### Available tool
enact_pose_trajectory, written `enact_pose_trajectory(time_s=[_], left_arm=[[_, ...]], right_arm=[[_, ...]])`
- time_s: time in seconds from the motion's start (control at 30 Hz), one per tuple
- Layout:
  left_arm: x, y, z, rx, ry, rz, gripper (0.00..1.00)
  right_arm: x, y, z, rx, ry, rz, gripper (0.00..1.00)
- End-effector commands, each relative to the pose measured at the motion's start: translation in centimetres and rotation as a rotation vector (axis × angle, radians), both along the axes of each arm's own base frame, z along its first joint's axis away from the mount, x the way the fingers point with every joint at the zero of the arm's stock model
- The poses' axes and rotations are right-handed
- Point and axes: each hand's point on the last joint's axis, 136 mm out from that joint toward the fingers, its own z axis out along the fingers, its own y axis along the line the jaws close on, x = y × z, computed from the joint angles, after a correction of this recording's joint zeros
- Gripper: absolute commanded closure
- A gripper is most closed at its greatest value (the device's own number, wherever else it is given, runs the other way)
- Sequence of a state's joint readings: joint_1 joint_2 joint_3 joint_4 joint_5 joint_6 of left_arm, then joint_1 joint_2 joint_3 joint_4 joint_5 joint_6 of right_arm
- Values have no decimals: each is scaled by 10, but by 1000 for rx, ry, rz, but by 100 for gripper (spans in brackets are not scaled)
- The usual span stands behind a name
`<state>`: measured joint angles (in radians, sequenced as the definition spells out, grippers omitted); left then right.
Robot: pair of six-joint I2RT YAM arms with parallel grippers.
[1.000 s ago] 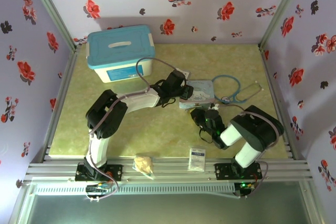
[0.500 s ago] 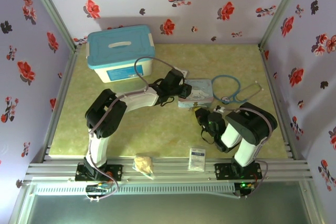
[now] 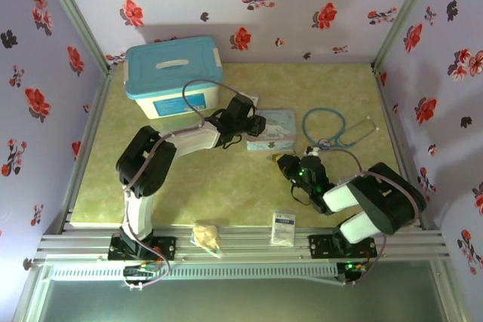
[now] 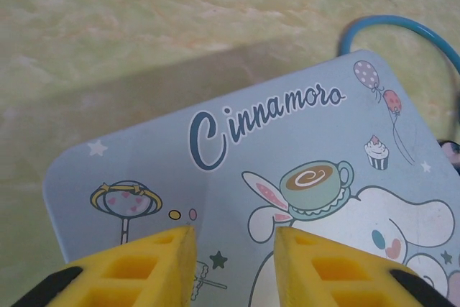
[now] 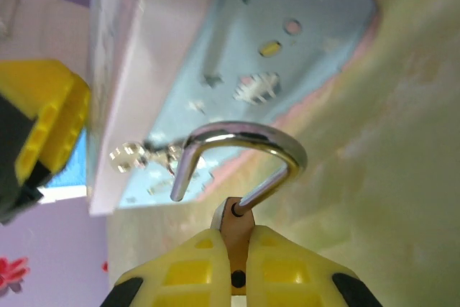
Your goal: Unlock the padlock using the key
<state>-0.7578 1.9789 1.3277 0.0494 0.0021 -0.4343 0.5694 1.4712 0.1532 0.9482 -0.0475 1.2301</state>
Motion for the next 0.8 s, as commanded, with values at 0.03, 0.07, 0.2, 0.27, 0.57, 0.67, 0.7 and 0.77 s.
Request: enact_pose_trajectory(time_s=[0.03,0.07,0.2,0.27,0.57,0.67,0.7,0.77], left_arm=[[-30,72,-93,300,256,81,65],[-29,72,-91,301,252,83,65],[-24,76,-86,300,242,101,64],[-23,77,-84,296,239,103,64],[-18,74,-59,265,195,95,58],[-15,68,-48,230,178,88,55],[-14,64,-43,212,175,84,52],[-10,58,-33,180,156,78,49]], right_arm=[[-28,4,-26,-98,131,137,100],[-31,5,-26,-101,138,158,100],[-43,11,-25,-91,178,246,100],[-50,9,-29,-99,209,276,100],[-81,-18,-43,-150,418,362,100],[-89,-31,-40,-211,486,401,99],[-92,-36,-41,-234,513,413,93],[-98,-49,-44,-299,572,423,91]])
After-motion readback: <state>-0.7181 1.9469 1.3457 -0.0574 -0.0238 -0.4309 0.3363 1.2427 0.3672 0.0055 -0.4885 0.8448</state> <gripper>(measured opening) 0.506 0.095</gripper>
